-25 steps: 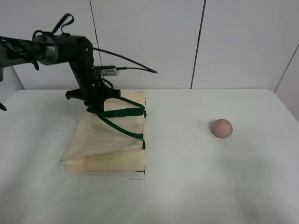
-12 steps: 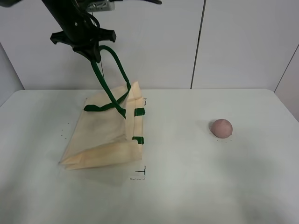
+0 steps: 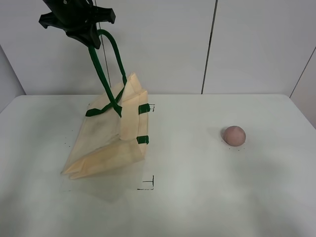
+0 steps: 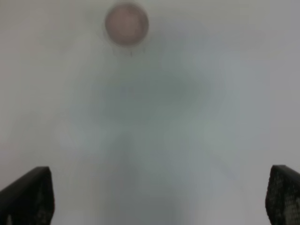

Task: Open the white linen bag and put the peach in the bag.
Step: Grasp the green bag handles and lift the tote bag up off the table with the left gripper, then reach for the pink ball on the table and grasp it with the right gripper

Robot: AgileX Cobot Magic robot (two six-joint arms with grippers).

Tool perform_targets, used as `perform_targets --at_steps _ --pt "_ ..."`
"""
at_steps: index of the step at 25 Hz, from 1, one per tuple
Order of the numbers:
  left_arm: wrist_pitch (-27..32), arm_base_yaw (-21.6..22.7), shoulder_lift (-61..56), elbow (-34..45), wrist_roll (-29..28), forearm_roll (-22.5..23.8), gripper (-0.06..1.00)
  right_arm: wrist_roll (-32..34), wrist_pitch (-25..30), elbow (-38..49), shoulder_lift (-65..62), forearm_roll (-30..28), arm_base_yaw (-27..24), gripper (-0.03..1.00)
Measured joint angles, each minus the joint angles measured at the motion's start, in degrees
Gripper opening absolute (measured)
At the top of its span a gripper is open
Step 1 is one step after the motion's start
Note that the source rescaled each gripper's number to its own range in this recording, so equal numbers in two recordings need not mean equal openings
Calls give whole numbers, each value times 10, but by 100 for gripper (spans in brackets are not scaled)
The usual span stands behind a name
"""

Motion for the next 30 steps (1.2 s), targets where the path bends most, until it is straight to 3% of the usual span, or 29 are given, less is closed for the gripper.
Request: perform_targets --at_steps 10,16,21,30 --pt "0 0 -20 0 3 0 0 -7 -103 -207 513 15 0 100" --pt "0 0 -20 0 3 0 0 -33 -102 -415 784 18 2 100" --pt "0 0 -20 0 3 0 0 -35 -96 -517 909 18 30 100" --pt "0 0 -20 0 3 0 0 -32 -130 -528 1017 17 41 100"
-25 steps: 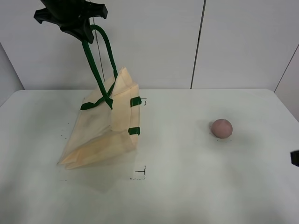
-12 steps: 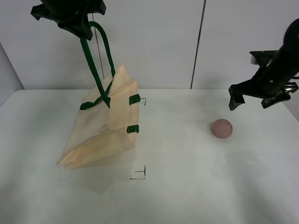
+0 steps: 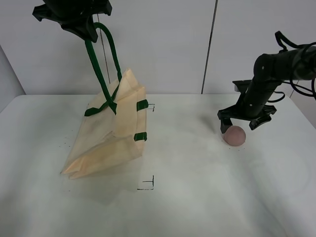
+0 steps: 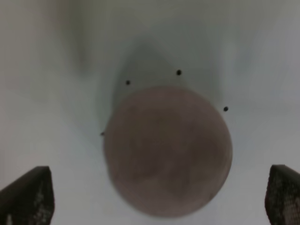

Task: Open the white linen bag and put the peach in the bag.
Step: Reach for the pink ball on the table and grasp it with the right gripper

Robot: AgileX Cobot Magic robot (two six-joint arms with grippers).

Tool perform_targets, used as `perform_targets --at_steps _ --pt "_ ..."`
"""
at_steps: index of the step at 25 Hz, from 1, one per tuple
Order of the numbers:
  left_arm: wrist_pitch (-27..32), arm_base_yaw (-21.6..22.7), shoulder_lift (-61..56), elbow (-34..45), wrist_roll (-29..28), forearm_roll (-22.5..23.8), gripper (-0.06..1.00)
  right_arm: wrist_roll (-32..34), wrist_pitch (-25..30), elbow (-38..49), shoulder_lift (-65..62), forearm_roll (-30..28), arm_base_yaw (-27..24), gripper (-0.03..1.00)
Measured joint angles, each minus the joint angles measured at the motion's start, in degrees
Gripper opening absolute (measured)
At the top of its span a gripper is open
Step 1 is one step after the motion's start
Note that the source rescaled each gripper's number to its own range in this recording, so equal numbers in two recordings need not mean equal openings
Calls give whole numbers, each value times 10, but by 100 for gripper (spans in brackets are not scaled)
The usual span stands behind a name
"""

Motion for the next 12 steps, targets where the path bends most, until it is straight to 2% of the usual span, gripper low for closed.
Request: perform_targets --at_steps 8,12 --pt "0 0 0 0 0 0 0 0 -64 -2 45 -1 -1 99" --pt "0 0 0 0 0 0 0 0 -70 -2 46 3 -1 89"
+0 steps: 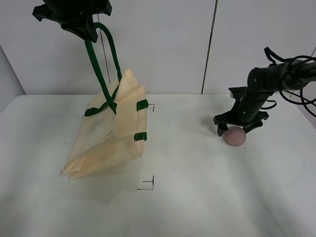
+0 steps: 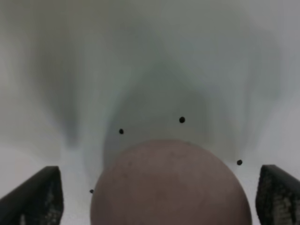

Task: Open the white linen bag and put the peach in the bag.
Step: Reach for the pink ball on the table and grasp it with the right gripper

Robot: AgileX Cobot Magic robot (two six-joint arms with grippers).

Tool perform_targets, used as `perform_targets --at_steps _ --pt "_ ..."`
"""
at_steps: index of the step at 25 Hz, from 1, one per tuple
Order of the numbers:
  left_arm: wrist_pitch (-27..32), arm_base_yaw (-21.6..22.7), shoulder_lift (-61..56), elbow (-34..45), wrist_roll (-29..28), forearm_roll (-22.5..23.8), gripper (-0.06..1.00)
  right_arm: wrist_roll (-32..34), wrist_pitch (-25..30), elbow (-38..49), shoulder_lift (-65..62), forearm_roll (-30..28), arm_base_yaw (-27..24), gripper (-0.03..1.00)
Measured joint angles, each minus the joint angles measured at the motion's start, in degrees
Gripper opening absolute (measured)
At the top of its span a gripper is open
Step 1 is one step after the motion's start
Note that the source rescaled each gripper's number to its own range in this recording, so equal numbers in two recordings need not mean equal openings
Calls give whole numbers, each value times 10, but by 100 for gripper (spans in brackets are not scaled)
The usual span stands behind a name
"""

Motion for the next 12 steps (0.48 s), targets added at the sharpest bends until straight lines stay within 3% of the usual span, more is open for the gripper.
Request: perform_targets --at_steps 8,10,12 --pt "0 0 0 0 0 0 0 0 18 0 13 2 0 85" --pt "0 0 0 0 0 0 0 -1 18 0 16 0 0 76" --pt "0 0 0 0 0 0 0 -1 15 0 16 -1 0 58"
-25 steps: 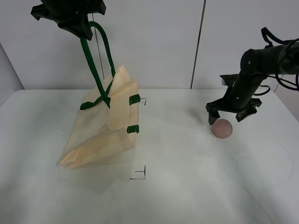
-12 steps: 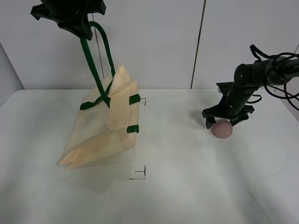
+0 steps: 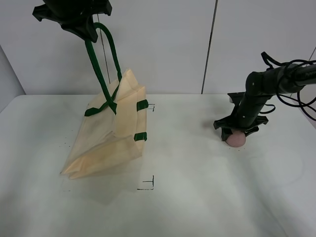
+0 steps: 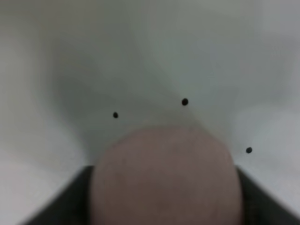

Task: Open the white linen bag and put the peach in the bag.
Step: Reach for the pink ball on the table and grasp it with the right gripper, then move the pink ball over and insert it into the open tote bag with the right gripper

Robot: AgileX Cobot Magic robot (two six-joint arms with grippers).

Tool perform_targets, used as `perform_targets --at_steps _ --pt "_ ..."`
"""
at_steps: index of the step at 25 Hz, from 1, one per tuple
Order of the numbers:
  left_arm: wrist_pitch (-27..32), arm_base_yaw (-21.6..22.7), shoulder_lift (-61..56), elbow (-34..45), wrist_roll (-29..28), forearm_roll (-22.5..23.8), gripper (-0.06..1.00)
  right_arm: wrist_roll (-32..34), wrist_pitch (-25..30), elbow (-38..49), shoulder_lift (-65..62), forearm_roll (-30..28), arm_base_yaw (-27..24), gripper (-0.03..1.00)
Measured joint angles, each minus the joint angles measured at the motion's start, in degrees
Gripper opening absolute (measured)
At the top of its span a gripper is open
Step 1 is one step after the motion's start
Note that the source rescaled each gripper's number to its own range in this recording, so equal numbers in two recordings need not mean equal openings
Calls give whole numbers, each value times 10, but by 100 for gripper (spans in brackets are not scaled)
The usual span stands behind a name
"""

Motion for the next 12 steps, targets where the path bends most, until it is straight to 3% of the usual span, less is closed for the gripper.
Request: perform_targets --at_steps 3,4,5,8,12 --pt "0 0 0 0 0 0 0 0 0 0 -3 0 0 12" --pt "0 0 0 0 0 0 0 -1 1 -1 -6 0 0 4" --pt "0 0 0 0 0 0 0 -1 2 -1 -10 0 0 0" --pt "0 0 0 0 0 0 0 -22 15 -5 -27 21 0 0" --pt "0 0 0 0 3 0 0 -90 45 -42 -73 113 1 0"
